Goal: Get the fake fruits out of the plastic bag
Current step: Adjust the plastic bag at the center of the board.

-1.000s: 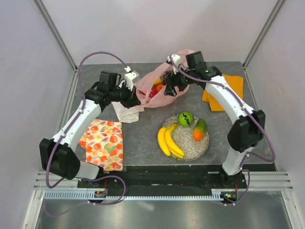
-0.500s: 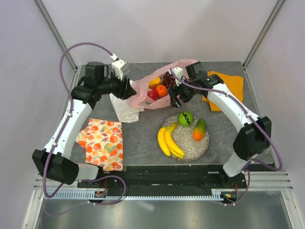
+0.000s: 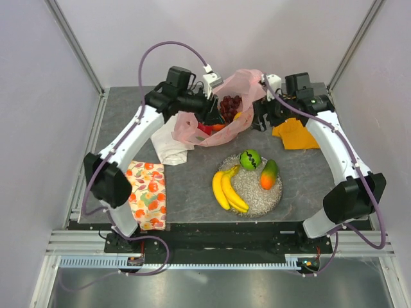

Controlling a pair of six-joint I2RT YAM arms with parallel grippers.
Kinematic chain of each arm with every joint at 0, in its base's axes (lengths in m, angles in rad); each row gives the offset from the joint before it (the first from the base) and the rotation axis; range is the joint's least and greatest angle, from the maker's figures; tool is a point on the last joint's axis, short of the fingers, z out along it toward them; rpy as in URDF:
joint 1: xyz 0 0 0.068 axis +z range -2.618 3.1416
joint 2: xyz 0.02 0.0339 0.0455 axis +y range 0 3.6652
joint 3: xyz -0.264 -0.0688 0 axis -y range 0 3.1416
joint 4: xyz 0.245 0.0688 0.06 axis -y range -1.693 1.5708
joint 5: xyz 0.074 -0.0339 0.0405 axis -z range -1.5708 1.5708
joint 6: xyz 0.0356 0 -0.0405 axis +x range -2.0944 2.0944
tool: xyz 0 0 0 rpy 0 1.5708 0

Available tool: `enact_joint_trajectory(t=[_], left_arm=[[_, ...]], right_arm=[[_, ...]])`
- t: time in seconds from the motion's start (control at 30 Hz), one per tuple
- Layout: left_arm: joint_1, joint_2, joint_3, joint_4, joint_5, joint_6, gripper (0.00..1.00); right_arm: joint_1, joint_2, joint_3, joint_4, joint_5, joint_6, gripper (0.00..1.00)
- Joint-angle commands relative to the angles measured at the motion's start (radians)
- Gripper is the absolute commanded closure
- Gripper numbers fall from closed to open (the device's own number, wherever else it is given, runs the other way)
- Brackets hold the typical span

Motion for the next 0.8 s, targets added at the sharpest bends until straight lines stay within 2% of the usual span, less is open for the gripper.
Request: enact_joint_trajectory(t=[0.0,0.1,0.2,0.33,0.57,0.67,0.7,0.77], left_arm=[[-0.004,0.166,0.231,-0.181,-0.076,0.133,0.53],[-0.004,0.252,0.387,-0.299,-0.177,0.195,0.52],[-0.002,0.315,0.457,-0.36,-0.287,0.227,0.48],[-0.002,0.334,0.442,-0.388,-0.361,0.259,0.46],[-0.019,0.311,0.35,-0.391,-0.378,0.363,0.41],[-0.05,0.323,0.343,-0.394,-0.43,0.418,0.39],[-0.062,0.34,0.35,-0.397,-0.449,0.447,0.38],[-0.067,0.355,0.357,-0.409,-0.498,0.471,0.37]], right_arm=[[-0.073,0.03,0.078,0.031,-0.05,0.088,0.14],[-0.086,0.051,0.098,0.058,-0.086,0.144,0.08],[-0.102,0.061,0.092,0.12,-0.145,0.275,0.02],[-0.107,0.09,0.074,0.181,-0.152,0.39,0.02],[-0.101,0.269,0.083,0.339,-0.214,0.612,0.02],[-0.096,0.309,0.104,0.304,-0.154,0.597,0.12],[-0.098,0.311,0.104,0.296,-0.149,0.577,0.23],[-0.105,0.3,0.083,0.29,-0.168,0.568,0.38]])
